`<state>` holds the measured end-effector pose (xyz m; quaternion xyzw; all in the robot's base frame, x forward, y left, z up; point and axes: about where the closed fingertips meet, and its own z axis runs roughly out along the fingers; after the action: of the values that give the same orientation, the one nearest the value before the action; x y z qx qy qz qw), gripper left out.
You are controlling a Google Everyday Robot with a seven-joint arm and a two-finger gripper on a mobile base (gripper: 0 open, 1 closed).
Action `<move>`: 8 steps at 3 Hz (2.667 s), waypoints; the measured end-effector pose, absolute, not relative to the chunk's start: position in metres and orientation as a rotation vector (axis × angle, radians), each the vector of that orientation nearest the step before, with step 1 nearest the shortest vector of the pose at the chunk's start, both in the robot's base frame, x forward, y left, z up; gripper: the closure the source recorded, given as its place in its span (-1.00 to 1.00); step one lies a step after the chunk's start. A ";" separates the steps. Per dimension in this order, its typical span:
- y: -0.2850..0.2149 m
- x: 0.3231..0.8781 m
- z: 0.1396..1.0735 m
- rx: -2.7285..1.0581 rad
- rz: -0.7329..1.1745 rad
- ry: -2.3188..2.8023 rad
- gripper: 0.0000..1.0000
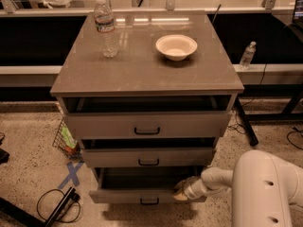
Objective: Open bottom drawer
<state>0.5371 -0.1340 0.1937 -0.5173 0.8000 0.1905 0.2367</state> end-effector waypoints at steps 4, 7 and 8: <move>-0.142 0.462 0.202 -1.336 0.618 2.249 1.00; -0.144 0.424 0.209 -1.332 0.619 2.282 1.00; -0.144 0.424 0.211 -1.332 0.619 2.282 0.66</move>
Offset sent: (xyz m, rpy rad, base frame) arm -0.1630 -0.0465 0.0820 0.1484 0.1740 -0.0889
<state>0.4242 -0.1435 0.2115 -0.4796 0.8218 0.2229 0.2122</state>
